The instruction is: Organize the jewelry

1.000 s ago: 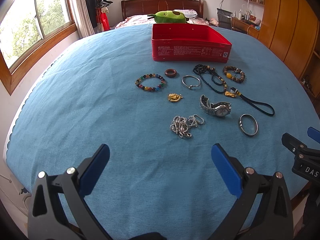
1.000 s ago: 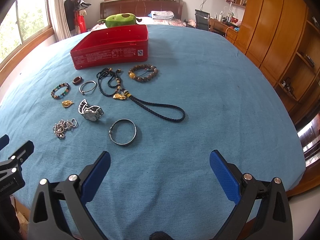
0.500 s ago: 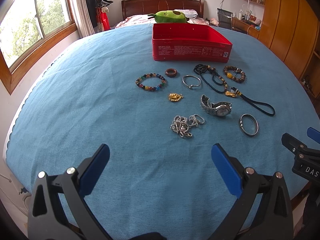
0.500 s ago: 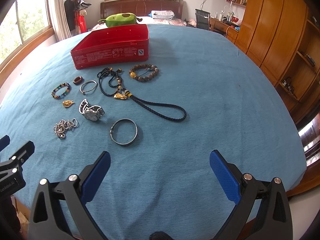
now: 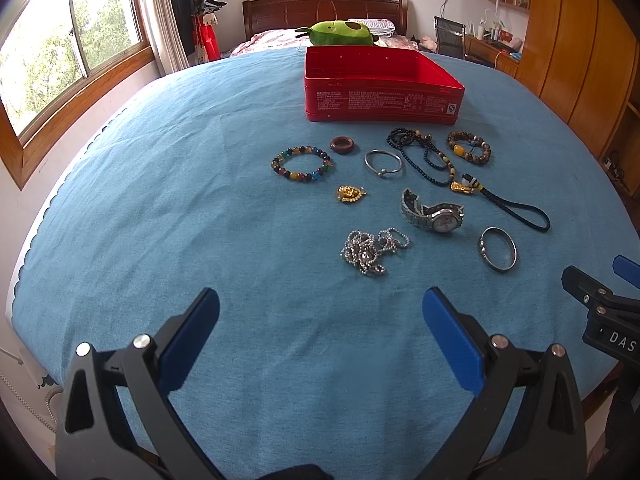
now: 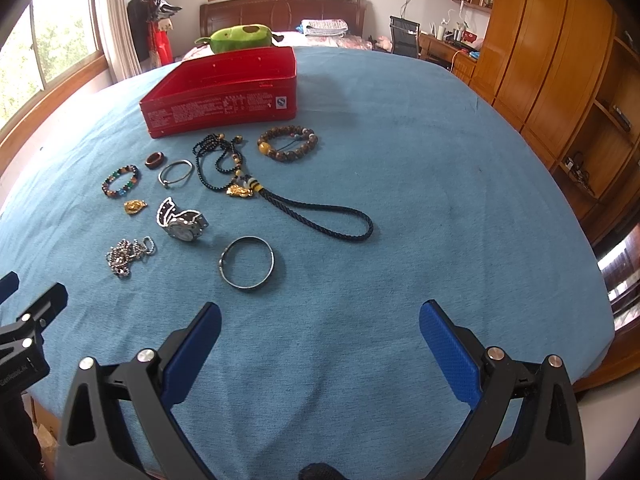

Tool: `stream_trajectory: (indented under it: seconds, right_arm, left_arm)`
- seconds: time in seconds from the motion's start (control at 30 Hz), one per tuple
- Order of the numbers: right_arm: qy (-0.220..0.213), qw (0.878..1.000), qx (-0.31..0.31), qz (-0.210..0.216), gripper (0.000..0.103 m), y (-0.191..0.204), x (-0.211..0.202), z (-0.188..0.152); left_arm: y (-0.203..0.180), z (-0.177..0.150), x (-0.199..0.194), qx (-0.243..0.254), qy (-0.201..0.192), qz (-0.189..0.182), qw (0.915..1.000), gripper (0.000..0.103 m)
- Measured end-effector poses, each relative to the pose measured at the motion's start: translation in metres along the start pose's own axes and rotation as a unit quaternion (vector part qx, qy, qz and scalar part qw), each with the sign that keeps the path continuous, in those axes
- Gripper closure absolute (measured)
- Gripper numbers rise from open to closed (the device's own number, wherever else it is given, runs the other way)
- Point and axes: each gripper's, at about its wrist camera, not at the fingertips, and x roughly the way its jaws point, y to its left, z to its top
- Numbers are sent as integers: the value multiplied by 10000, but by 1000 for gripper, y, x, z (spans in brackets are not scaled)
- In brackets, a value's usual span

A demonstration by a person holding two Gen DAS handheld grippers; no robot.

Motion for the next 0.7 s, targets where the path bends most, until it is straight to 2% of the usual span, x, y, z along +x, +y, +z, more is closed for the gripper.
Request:
stream_trajectory:
  seconds: [0.7]
  right_arm:
    - [15, 10000, -2, 28, 4, 2, 1, 1]
  left_arm:
    - [1, -1, 1, 7, -2, 0, 10000, 3]
